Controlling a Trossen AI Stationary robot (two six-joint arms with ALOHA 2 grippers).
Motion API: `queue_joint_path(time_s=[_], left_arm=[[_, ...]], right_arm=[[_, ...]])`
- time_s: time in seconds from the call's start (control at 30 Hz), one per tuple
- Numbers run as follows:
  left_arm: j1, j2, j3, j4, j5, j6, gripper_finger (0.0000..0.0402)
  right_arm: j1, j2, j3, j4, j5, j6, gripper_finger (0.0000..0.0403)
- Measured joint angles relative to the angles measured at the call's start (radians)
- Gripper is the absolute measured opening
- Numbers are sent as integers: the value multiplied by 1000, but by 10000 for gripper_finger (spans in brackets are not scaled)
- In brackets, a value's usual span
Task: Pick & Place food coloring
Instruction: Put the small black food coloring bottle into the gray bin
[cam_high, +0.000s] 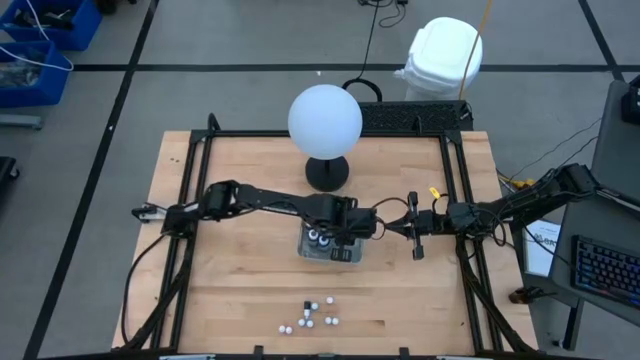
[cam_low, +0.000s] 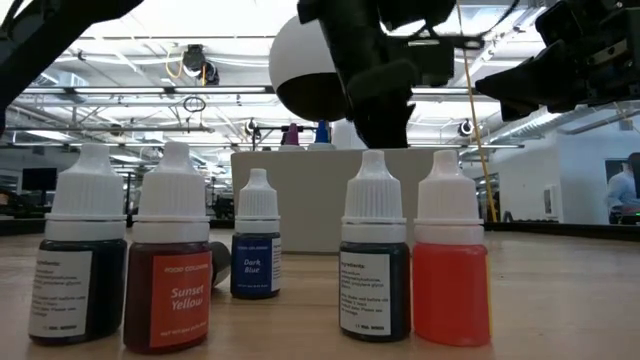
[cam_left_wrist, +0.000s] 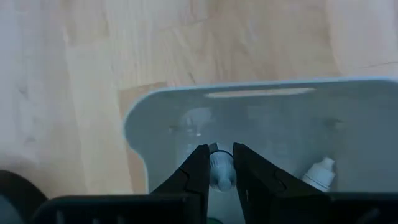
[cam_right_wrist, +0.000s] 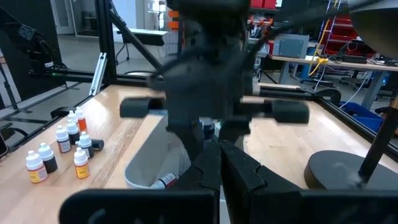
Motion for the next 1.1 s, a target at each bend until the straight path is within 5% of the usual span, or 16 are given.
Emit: queue_joint_path(time_s=[0.8,1.1], left_arm=[[5,51,-13,11,21,23,63],[6,50,-13,16,20,49,140]], right_arm=[[0,0,0,1,0,3,0],[0,0,0,0,0,3,0]])
